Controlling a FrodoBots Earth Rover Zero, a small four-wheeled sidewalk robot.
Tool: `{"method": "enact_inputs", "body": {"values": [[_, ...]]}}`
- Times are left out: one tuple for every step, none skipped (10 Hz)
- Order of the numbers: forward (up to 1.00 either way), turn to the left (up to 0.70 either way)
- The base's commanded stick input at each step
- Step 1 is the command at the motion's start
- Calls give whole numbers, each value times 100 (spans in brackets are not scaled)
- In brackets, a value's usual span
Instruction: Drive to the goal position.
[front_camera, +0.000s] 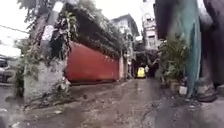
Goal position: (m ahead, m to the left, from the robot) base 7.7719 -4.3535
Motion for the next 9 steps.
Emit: {"method": "enact_inputs", "body": {"values": [[100,0],[100,-21],[100,-27],[100,-27],[100,-8],[100,-16],[100,-27],[100,-27],[100,-16]]}}
